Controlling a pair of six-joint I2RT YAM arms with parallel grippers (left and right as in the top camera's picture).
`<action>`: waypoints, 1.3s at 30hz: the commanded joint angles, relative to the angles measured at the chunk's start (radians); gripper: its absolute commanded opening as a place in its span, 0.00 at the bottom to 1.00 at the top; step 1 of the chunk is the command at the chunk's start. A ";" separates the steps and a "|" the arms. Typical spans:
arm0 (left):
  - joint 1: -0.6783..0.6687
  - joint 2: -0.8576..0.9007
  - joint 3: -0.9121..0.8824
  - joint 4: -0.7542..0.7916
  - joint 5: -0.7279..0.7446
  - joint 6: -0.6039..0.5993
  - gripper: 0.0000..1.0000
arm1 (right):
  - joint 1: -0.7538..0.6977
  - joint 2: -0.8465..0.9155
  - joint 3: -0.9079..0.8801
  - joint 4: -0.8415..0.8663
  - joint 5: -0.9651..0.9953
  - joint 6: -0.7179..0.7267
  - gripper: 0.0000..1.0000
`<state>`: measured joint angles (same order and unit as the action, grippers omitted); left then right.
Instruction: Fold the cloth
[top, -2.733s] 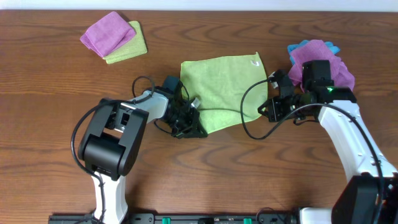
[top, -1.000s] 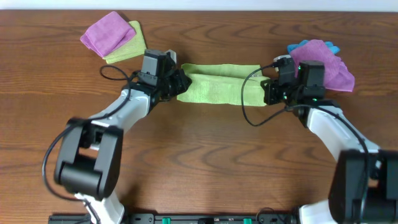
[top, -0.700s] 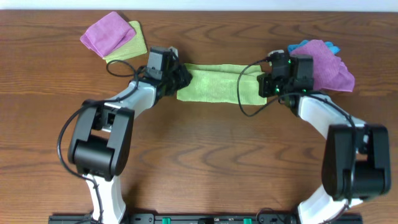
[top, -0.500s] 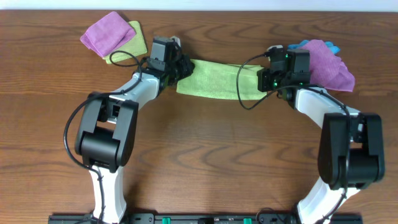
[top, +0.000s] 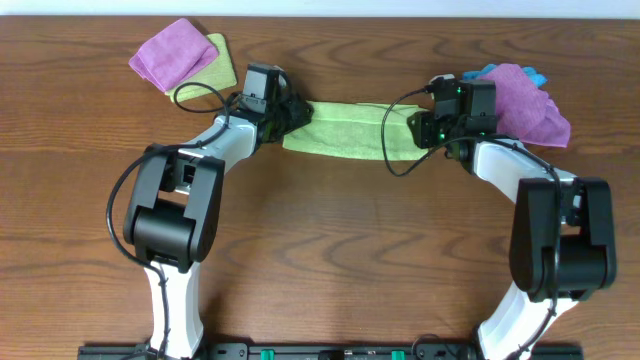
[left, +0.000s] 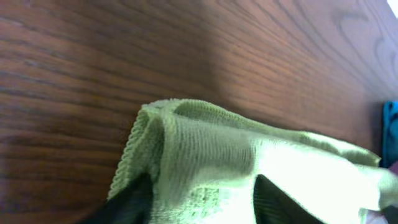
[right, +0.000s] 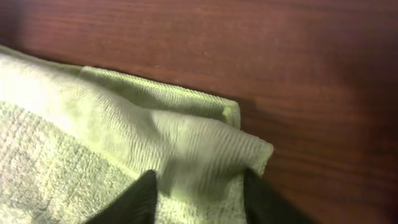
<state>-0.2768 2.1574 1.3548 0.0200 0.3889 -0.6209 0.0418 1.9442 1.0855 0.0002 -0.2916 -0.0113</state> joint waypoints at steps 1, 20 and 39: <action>0.011 0.016 0.018 -0.008 -0.019 0.015 0.58 | 0.005 0.006 0.017 -0.012 -0.006 0.008 0.53; 0.041 -0.190 0.019 -0.050 0.012 0.012 0.71 | 0.005 -0.275 0.017 -0.232 -0.038 0.141 0.99; -0.032 -0.023 0.019 -0.039 -0.034 -0.053 0.06 | -0.106 -0.118 0.016 -0.207 -0.243 0.360 0.99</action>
<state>-0.3141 2.0918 1.3655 -0.0189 0.3794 -0.6739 -0.0624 1.7916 1.0863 -0.2150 -0.4767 0.3080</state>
